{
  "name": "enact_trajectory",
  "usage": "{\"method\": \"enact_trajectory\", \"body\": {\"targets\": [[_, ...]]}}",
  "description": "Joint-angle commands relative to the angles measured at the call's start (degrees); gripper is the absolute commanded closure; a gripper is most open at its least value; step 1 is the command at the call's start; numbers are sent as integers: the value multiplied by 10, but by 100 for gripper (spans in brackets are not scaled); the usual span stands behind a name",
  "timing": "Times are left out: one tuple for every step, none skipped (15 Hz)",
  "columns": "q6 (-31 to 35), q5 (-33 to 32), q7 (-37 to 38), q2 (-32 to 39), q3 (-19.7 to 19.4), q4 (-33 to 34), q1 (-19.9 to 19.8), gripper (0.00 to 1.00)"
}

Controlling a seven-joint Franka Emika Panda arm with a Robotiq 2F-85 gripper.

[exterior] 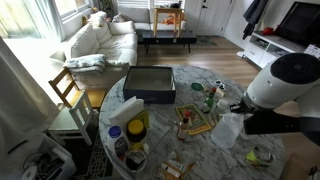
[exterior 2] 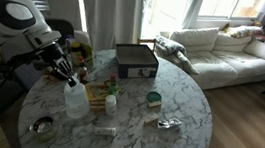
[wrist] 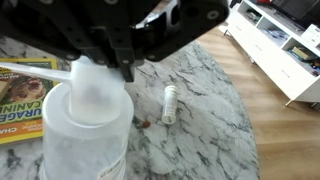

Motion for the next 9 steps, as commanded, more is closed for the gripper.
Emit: {"method": "enact_trajectory", "body": {"targets": [[22, -47, 39, -12, 6, -29, -4, 99], [23, -50, 44, -13, 4, -30, -2, 99], [22, -58, 50, -3, 6, -18, -2, 99], [20, -62, 53, 4, 6, -10, -1, 99], [21, -67, 55, 1, 6, -13, 0, 74], [20, -67, 52, 0, 4, -15, 3, 70], [20, -65, 46, 2, 1, -15, 4, 64], [20, -60, 43, 5, 0, -13, 6, 56], [21, -56, 40, 6, -2, -12, 7, 49]]}}
